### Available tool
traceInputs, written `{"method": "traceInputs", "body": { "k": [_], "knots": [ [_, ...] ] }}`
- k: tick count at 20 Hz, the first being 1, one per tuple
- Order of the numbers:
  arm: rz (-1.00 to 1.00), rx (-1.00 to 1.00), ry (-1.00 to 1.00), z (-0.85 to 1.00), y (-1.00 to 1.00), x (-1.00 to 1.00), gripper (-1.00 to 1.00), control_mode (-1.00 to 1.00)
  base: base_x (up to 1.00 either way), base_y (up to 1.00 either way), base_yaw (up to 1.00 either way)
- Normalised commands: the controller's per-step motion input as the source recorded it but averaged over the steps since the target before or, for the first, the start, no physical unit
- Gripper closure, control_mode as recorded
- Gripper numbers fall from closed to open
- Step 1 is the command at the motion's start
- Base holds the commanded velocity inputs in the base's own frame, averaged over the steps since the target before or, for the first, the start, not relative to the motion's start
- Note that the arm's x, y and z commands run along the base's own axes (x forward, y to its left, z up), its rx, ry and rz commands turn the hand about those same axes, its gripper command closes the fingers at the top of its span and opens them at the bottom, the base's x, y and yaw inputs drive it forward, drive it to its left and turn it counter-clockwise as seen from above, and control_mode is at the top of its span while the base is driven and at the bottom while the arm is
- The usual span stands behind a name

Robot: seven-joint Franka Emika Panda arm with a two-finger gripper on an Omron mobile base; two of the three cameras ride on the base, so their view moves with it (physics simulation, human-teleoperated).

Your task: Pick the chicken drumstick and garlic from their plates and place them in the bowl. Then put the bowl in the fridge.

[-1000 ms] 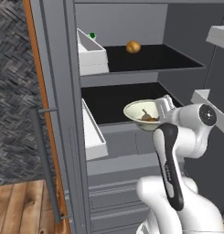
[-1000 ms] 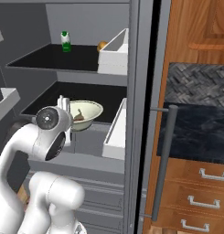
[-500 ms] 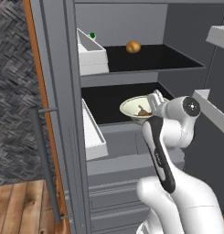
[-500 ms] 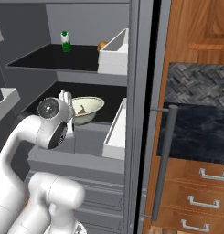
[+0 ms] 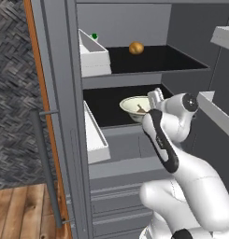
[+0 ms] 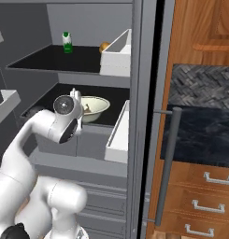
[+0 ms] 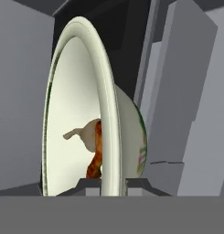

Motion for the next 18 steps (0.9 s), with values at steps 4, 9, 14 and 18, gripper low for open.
{"method": "traceInputs", "body": {
  "k": [4,9,14,18],
  "knots": [
    [0.00,0.08,0.00,-0.23,0.08,0.47,1.00,-1.00,0.00,0.00,0.00],
    [0.00,0.01,0.01,-0.27,0.14,0.34,1.00,-1.00,0.00,0.00,0.00],
    [0.00,0.00,0.01,-0.23,0.13,0.40,1.00,-1.00,0.00,0.00,0.00],
    [0.02,0.00,0.00,-0.12,0.09,0.48,1.00,-1.00,0.00,0.00,0.00]
  ]
}}
